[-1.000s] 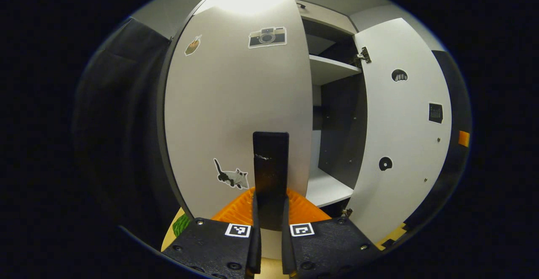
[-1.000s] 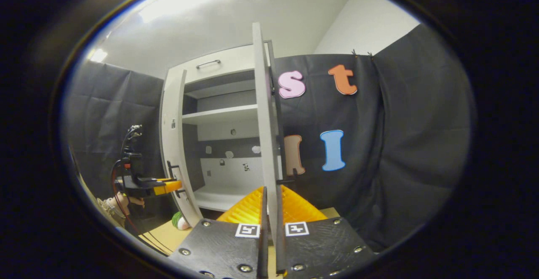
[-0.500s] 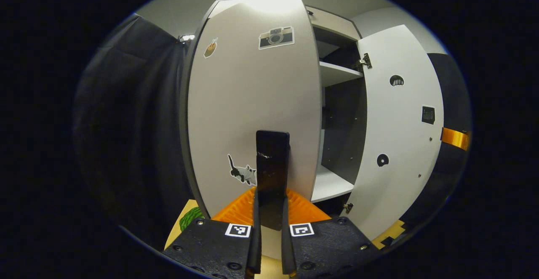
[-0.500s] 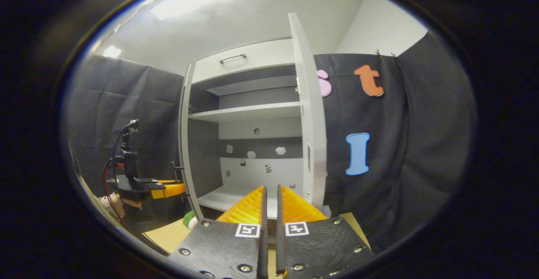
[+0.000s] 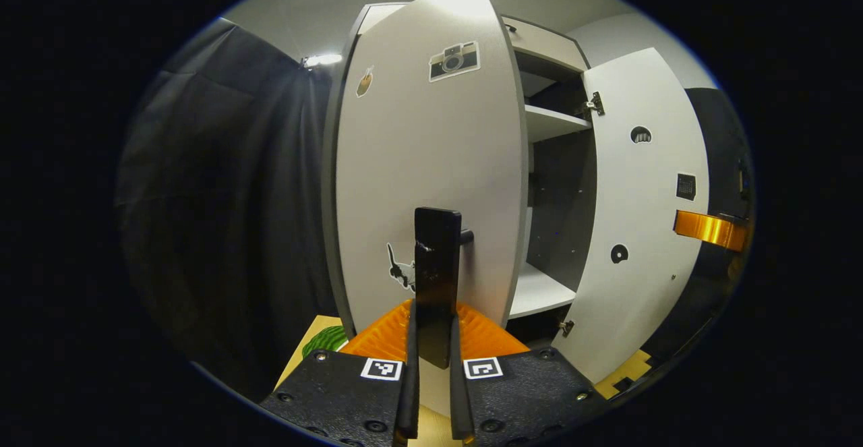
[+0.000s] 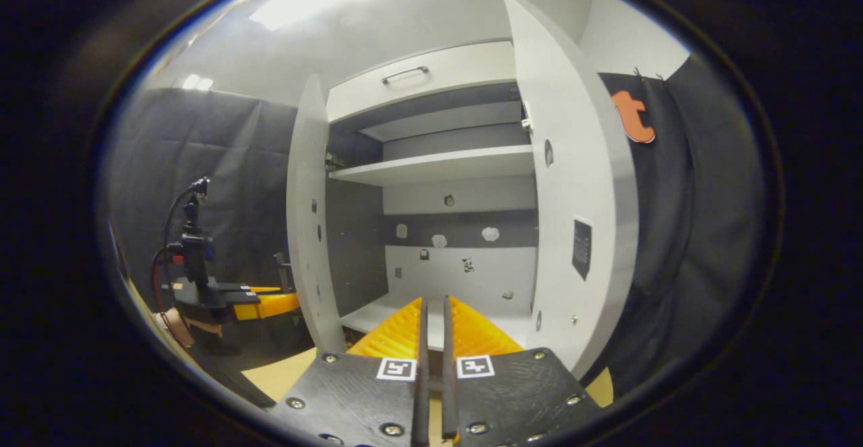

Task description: Open the right door of the double-door shoe cabinet with the right hand, and open the left door with the left hand.

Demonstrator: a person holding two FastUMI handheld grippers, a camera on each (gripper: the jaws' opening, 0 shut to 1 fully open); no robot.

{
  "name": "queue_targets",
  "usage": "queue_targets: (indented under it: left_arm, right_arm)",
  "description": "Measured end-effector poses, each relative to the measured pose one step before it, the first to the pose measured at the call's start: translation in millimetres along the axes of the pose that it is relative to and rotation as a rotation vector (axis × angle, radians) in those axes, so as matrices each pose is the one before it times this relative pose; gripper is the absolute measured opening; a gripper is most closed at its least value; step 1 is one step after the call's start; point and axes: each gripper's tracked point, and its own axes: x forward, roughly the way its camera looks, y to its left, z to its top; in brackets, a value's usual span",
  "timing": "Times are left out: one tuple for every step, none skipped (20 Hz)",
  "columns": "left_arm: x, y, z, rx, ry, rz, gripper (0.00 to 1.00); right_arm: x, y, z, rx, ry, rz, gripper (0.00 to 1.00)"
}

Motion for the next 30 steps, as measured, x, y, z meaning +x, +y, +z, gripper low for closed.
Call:
queue_targets:
  left_arm:
    - [-3.08,3.13,0.31,-0.00029,-0.00007,0.00555,0.19]
    - [-2.01,2.76,0.04,0.00035,0.00057,0.00597,0.19]
    - [-2.76,3.82,-0.12,0.00375,0.00062,0.00608,0.19]
    - [-0.66,2.11,0.02,-0.00055,-0.00143,0.00659,0.17]
    - [-1.75,2.73,0.25,0.00348,-0.0001,0.00405,0.16]
    - [-2.41,3.19,-0.39,0.00075,-0.00014,0.0066,0.16]
    - [-1.61,2.92,0.21,0.00235,0.00149,0.00799,0.16]
    - [-1.34,2.93,0.47,0.00155,0.00028,0.00768,0.14]
    - [-1.75,3.49,-0.39,0.00075,0.00128,0.00895,0.14]
    - [-2.53,3.87,-0.59,0.00016,0.0016,0.00826,0.12]
    - [-1.11,3.96,0.28,-0.00005,0.00103,0.00947,0.12]
    - [-1.91,3.84,-0.36,0.00251,0.00211,0.01122,0.11]
    - [-1.07,3.96,-0.11,0.00548,0.00142,0.01234,0.1]
    - [-1.01,4.8,0.28,0.00739,0.00057,0.01216,0.08]
    - [-2.57,5.5,0.03,0.00432,-0.0012,0.01263,0.07]
    - [-0.3,4.65,0.44,-0.00013,-0.00255,0.01404,0.06]
    - [-0.41,4.6,-0.13,-0.00283,-0.00173,0.01753,0.04]
    - [-0.64,6.48,0.22,-0.00161,-0.00235,0.01871,0.0]
    - [-1.74,9.24,-0.66,0.00099,-0.0018,0.01613,0.01]
    - [-0.67,6.08,-0.06,0.00452,-0.00152,0.0119,0.0]
    - [-0.8,6.06,-0.51,0.00435,-0.00261,0.00859,0.0]
    - [-0.25,5.12,-0.16,0.00468,-0.00133,0.00562,0.0]
    - [-0.06,4.32,-0.76,0.00688,-0.00157,0.00395,0.0]
    - [0.73,4.84,-0.68,0.00801,-0.00242,0.00512,0.0]
    - [0.1,6.03,-0.46,0.0096,0.00015,0.00608,0.0]
    - [-0.15,6.02,-0.61,0.00193,-0.00058,0.00778,0.0]
    - [0.51,5.92,0.57,-0.00809,0.00071,0.00828,0.0]
    - [-0.17,2.53,0.86,-0.02208,-0.00138,-0.0068,0.0]
    - [1.03,0.83,1.44,-0.02492,-0.00794,-0.0047,0.0]
    - [0.23,2.34,-0.82,-0.01385,-0.00036,-0.00289,0.01]
  right_arm:
    - [3.82,2.95,-3.0,0.00294,0.0058,0.01216,0.07]
    - [3.34,2.1,-2.07,0.0017,0.00381,0.00794,0.07]
    - [3.26,3.1,-2.16,0.00148,0.0058,0.0099,0.07]
    - [2.96,1.05,-3.74,0.00185,0.0048,0.00941,0.07]
    - [3.81,3.03,-2.42,0.00168,0.00513,0.01025,0.07]
    - [4.5,3.73,-2.42,0.00161,0.00557,0.00925,0.08]
    - [3.11,2.94,-2.04,0.00102,0.00522,0.00873,0.08]
    - [1.43,2.72,-1.92,0.00006,0.00451,0.00747,0.08]
    - [2.67,2.3,-1.52,0.00023,0.00387,0.00728,0.08]
    - [3.24,2.23,-1.81,0.0012,0.00247,0.00808,0.08]
    - [2.44,2.54,-0.7,0.00169,0.00231,0.00802,0.08]
    - [2.01,2.06,-0.63,0.00142,0.00192,0.00786,0.12]
    - [2.29,2.37,-0.48,0.00132,0.00061,0.00718,0.08]
    - [1.85,1.81,-0.98,0.00174,0.00131,0.00637,0.08]
    - [2.81,1.66,-0.52,0.00202,0.00167,0.00694,0.08]
    - [2.51,2.32,-1.32,0.00257,0.00172,0.009,0.08]
    - [2.18,2.18,-1.1,0.00137,0.00256,0.00812,0.08]
    - [1.35,2.26,-1.12,0.00021,0.00329,0.00713,0.08]
    - [1.02,2.37,-0.82,-0.00083,0.0024,0.00601,0.08]
    - [1.91,1.68,-0.89,-0.00033,0.00082,0.00506,0.08]
    - [1.43,0.77,-0.03,0.00022,-0.00006,0.00367,0.08]
    - [1.33,0.73,-0.73,0.00159,0.00121,0.00232,0.08]
    - [1.14,0.11,-0.36,0.00175,0.00048,0.00065,0.08]
    - [1.17,0.73,0.14,0.00151,0.00013,0.0015,0.08]
    - [0.36,-0.13,0.33,0.00096,-0.00089,0.00087,0.08]
    - [0.77,0.9,-0.54,0.00015,-0.0002,0.00218,0.08]
    - [0.42,0.26,0.14,-0.00163,0.00035,-0.00034,0.08]
    - [-0.48,-0.61,-0.73,-0.002,0.00057,-0.0011,0.08]
    - [-0.33,-0.06,-0.92,-0.00035,0.00106,-0.00134,0.08]
    - [-0.53,0.15,-0.23,0.00192,0.00005,-0.00064,0.08]
